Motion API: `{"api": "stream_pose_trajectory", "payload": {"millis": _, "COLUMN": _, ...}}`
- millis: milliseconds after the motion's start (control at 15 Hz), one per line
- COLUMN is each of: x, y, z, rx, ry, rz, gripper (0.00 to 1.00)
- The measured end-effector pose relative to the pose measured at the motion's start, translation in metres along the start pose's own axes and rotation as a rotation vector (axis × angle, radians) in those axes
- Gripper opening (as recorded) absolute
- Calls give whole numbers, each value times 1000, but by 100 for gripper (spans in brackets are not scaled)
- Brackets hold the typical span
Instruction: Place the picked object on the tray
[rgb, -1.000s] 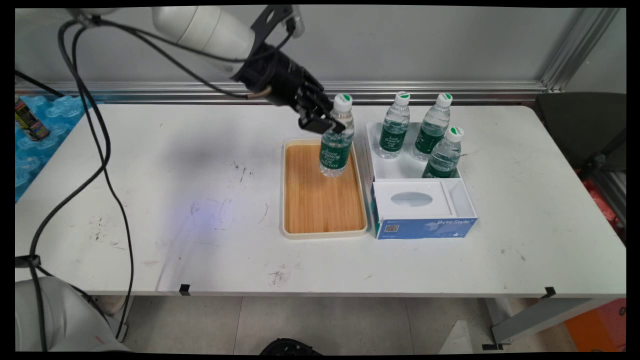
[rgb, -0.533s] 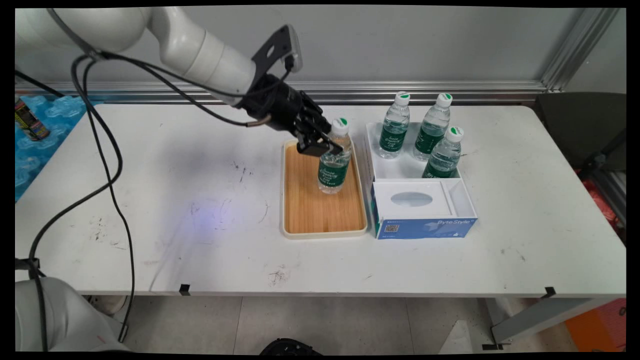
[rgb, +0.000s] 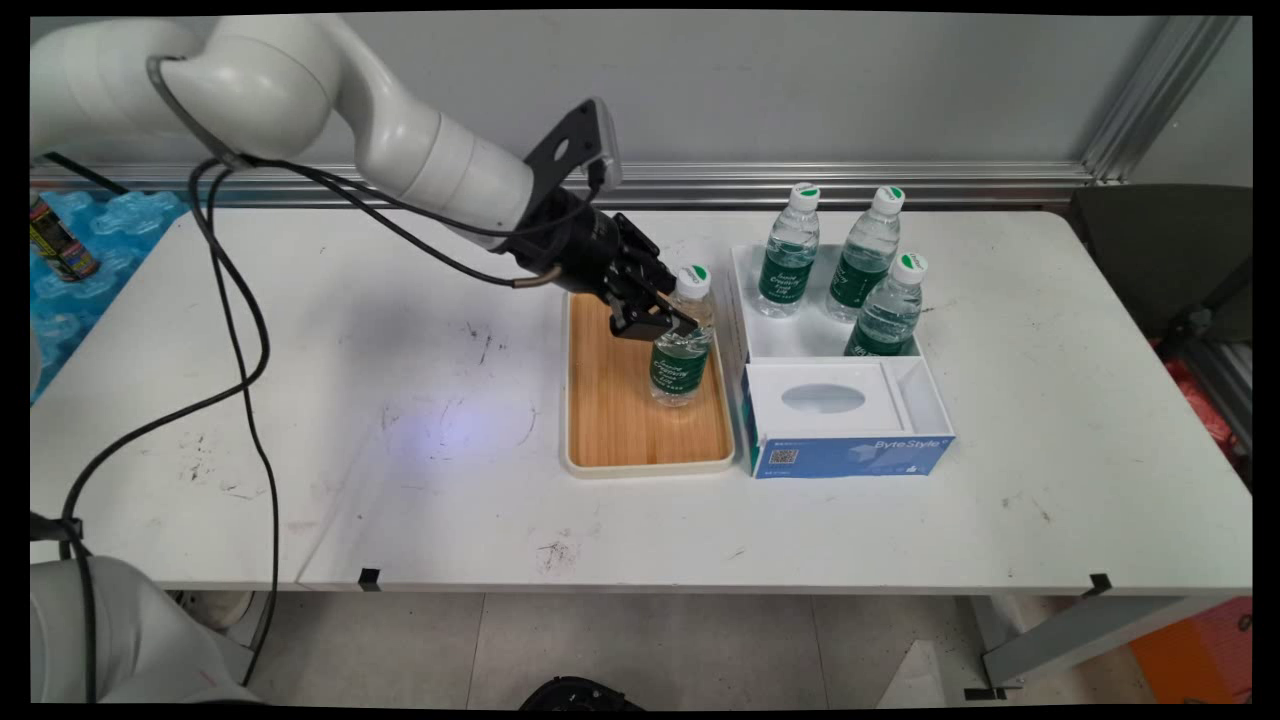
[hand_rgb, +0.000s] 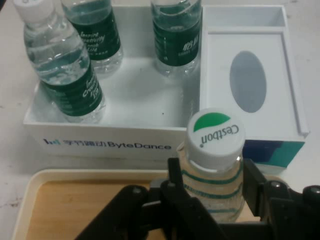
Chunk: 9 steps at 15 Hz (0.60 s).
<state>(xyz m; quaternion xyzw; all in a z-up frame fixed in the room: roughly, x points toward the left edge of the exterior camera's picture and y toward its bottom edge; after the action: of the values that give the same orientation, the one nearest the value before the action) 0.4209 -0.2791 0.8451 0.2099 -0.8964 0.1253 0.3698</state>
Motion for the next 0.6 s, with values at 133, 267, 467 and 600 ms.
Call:
{"api": "stream_pose_trajectory", "payload": {"millis": 133, "x": -2, "y": 0, "z": 6, "rx": -1, "ry": 3, "rz": 3, "gripper": 0}}
{"api": "stream_pose_trajectory", "payload": {"millis": 267, "x": -4, "y": -1, "z": 12, "rx": -1, "ry": 8, "rz": 7, "gripper": 0}}
{"api": "stream_pose_trajectory", "payload": {"millis": 467, "x": -6, "y": -2, "z": 18, "rx": -2, "ry": 16, "rz": 10, "gripper": 0}}
{"api": "stream_pose_trajectory", "payload": {"millis": 600, "x": -7, "y": -2, "z": 21, "rx": -2, "ry": 21, "rz": 10, "gripper": 0}}
